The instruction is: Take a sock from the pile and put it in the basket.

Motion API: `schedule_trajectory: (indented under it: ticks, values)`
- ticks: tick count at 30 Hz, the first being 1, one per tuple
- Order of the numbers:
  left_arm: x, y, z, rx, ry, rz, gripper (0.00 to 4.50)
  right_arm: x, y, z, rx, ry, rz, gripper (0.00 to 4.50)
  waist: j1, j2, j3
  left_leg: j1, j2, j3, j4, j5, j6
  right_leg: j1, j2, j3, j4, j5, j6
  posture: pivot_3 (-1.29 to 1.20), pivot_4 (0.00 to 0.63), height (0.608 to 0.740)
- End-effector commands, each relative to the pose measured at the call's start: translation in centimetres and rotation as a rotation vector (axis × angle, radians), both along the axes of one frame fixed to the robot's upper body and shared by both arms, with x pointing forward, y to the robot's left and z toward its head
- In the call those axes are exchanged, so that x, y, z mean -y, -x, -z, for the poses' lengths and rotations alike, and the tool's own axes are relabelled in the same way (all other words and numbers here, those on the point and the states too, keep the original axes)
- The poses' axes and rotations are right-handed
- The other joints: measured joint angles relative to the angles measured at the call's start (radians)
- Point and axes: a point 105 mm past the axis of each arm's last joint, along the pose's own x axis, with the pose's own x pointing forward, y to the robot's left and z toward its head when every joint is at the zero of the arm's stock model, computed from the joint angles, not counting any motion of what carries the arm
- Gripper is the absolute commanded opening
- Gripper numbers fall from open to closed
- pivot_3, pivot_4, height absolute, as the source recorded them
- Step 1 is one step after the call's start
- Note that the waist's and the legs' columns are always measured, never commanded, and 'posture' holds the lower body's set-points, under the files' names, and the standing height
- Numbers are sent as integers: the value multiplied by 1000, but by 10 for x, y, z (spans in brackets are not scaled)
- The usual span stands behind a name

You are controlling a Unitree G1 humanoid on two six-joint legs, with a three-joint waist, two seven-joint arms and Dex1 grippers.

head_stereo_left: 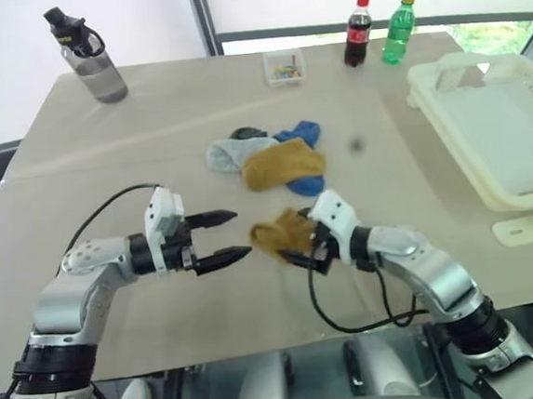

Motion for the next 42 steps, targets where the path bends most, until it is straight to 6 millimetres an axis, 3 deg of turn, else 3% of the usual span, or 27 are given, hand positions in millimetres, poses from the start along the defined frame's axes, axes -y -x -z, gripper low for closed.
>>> schedule_trajectory:
  ticks: [1,9,15,17,24,29,36,42]
  values:
    - [4,-2,-5,38,0,33,4500,20,-7,-19,52,-41,56,4453,2,0,0,0,0,0,0,0,0,0,0,0,0,0,0,0,150,740]
    - [10,-8,-8,49,6,56,4500,43,-17,4,19,70,152,4453,-1,0,0,0,0,1,0,0,0,0,1,0,0,0,0,0,150,740]
    - [26,-26,-3,52,-45,70,4500,35,-25,21,9,136,148,4453,4,0,0,0,-1,0,0,0,0,0,1,0,1,0,0,0,150,740]
    - [39,-34,1,28,-45,79,4500,32,-28,25,11,144,150,4453,3,-1,0,0,-1,1,1,0,0,1,1,0,1,0,0,0,150,740]
    - [63,-42,14,41,-102,161,4500,31,-33,25,34,152,169,4453,-4,-1,0,0,-1,1,3,0,0,1,1,0,2,0,0,0,150,740]
    - [63,-46,17,55,-148,228,4500,32,-35,26,47,167,191,4453,-1,-1,0,0,-1,0,4,0,0,2,2,-1,2,0,0,0,150,740]
    - [62,-36,-10,35,-37,360,4500,33,-38,29,53,183,223,4453,-1,-1,0,-1,-1,0,8,0,0,2,2,-1,3,0,0,0,150,740]
    - [43,-19,11,-113,-180,450,4500,37,-40,28,60,190,244,4453,-3,-1,0,-1,-1,0,9,0,0,2,2,-1,4,0,0,0,150,740]
